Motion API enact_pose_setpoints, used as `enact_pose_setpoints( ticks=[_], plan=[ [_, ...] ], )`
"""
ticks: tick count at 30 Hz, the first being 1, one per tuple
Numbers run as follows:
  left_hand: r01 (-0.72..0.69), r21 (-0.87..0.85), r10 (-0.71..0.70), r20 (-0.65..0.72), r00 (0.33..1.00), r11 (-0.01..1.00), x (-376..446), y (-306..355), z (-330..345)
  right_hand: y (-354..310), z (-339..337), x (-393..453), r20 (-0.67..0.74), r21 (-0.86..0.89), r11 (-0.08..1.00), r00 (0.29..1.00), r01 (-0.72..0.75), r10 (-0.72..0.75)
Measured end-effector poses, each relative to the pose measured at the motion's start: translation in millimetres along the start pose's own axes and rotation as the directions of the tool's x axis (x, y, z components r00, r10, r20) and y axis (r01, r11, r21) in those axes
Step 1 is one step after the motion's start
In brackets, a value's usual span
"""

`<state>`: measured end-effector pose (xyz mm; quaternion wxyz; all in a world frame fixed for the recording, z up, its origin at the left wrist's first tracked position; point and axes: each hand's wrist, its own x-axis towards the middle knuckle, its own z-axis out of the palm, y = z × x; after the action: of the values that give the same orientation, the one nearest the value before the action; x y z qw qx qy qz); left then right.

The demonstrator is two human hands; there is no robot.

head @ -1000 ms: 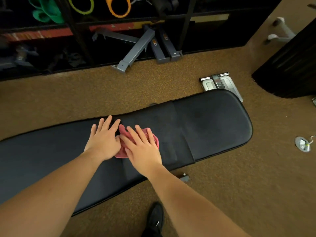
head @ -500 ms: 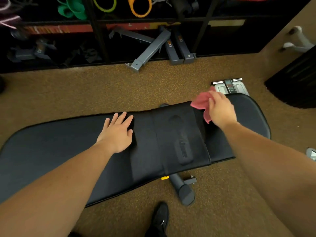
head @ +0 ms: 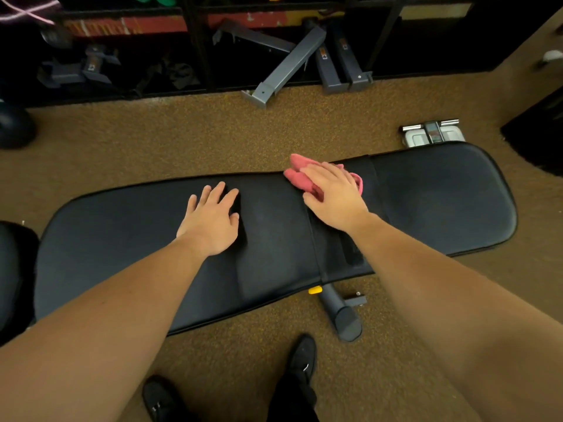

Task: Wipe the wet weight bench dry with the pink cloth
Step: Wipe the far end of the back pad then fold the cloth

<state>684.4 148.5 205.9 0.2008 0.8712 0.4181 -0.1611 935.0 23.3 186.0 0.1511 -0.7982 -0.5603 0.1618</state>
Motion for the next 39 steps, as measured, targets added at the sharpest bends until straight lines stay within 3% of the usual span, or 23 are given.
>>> enact_pose_setpoints(
  ticks=[4,10,14,16,18,20,22,25,27,33,39],
  plan=[
    [-0.018,0.002,0.018,0.008,1.000,1.000,-7.0,0.6,2.2,9.1,11.6,-63.9,0.068,0.050,0.966,0.964,0.255,-0.258],
    [-0.104,0.017,0.104,0.016,0.994,0.994,-15.1,22.5,3.1,21.0,17.1,-155.6,0.206,0.119,0.943,0.922,0.310,-0.329],
    [-0.183,0.030,0.182,0.022,0.983,0.983,-18.9,47.6,5.3,25.7,-4.8,-173.0,0.229,0.016,0.889,0.864,0.458,-0.449],
    [-0.234,0.036,0.233,0.019,0.972,0.972,-21.7,61.5,8.6,32.1,-25.8,-163.3,0.116,0.016,0.915,0.908,0.403,-0.403],
    [-0.297,0.037,0.297,0.014,0.955,0.954,-26.2,75.8,13.3,35.2,-51.5,-142.7,-0.117,0.076,0.960,0.959,0.268,-0.258],
    [-0.370,0.045,0.370,0.008,0.929,0.928,-32.1,88.4,20.4,33.7,-73.5,-117.6,-0.287,0.122,0.984,0.954,0.128,-0.088],
    [-0.423,0.065,0.423,0.010,0.906,0.904,-38.0,98.5,27.6,36.1,-76.2,-95.9,-0.244,0.124,0.991,0.970,0.039,-0.008],
    [-0.460,0.122,0.457,0.056,0.888,0.879,-44.0,108.0,36.7,43.5,-51.1,-87.7,0.055,0.009,1.000,0.998,-0.021,0.020],
    [-0.465,0.157,0.456,0.089,0.885,0.871,-46.0,110.8,39.7,42.0,-32.3,-97.3,0.170,-0.053,0.996,0.982,-0.070,0.078],
    [-0.453,0.143,0.441,0.110,0.891,0.880,-52.8,108.8,31.8,29.2,-22.7,-125.5,0.140,-0.099,0.993,0.987,-0.065,0.079],
    [-0.437,0.125,0.422,0.131,0.897,0.891,-69.0,95.3,24.8,16.6,-20.8,-141.7,0.137,-0.085,0.983,0.975,-0.164,0.174]
  ],
)
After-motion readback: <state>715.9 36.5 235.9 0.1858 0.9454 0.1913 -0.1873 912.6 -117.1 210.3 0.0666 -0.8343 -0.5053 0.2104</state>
